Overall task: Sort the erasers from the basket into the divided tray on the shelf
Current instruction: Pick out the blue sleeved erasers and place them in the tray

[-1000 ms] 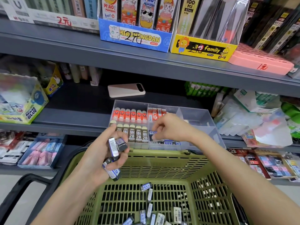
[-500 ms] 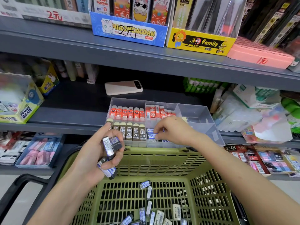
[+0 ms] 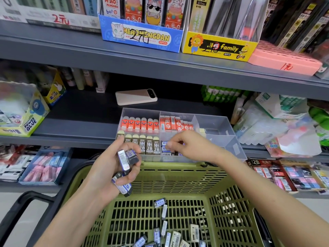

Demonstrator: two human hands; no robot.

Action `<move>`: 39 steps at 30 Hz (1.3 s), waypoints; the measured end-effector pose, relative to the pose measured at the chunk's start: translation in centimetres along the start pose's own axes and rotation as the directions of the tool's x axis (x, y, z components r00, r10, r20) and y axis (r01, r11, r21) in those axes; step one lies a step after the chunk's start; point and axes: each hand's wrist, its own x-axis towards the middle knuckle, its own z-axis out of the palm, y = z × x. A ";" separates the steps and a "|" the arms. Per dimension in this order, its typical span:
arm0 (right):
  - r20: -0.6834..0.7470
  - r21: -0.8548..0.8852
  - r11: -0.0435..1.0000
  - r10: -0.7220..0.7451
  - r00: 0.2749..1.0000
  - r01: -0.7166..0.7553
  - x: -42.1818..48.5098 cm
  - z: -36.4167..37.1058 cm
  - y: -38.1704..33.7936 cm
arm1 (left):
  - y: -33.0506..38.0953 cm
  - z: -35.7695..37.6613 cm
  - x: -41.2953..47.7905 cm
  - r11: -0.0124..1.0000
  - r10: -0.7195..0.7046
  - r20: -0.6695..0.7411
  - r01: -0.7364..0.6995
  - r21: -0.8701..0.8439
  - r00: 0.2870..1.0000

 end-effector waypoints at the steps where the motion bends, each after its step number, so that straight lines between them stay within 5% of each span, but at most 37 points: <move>1: -0.089 0.032 0.998 -0.046 0.995 0.049 -0.5 0.2 -0.8 | -0.1 0.2 0.0 1.000 -0.001 -0.002 0.001 0.002 1.000; 4: -0.218 0.254 0.936 -0.190 0.957 0.243 -2.8 1.0 -4.5 | -0.4 0.8 0.0 1.000 0.012 -0.015 -0.011 0.014 1.000; 9: -0.333 -0.040 0.937 -0.340 0.880 0.347 -4.3 3.1 -7.3 | -0.9 1.8 -0.5 0.998 0.055 -0.047 -0.054 0.039 0.997; 13: -0.402 0.033 0.911 -0.365 0.840 0.412 -4.7 2.9 -7.1 | -1.2 1.9 -1.2 0.971 0.076 0.058 -0.087 0.224 0.995; 18: -0.518 0.282 0.866 -0.226 0.825 0.414 -4.8 3.6 -6.3 | -2.2 2.8 -1.8 0.890 0.045 0.108 -0.089 0.448 0.993; 26: -0.463 0.682 0.653 0.035 0.886 0.330 -4.3 1.9 -4.1 | -2.0 2.5 -1.5 0.904 0.062 0.103 -0.100 0.416 0.993; 28: -0.449 0.573 0.792 0.088 0.889 0.211 -3.4 0.1 -2.6 | -1.8 2.0 -1.3 0.936 0.057 0.105 -0.089 0.341 0.993; 31: -0.331 0.162 0.987 0.075 0.941 -0.022 -1.6 -0.9 -0.7 | -1.2 1.4 -1.4 0.983 0.050 0.131 -0.072 0.166 0.990; 35: -0.232 0.143 0.980 0.166 0.958 -0.135 0.0 -0.1 -0.5 | -0.5 1.3 -1.7 1.000 0.017 0.134 -0.015 -0.013 0.991; 39: -0.191 0.112 0.985 0.151 0.970 -0.131 1.0 0.7 -0.1 | -0.6 0.9 -1.7 0.997 0.032 0.058 -0.036 0.066 0.998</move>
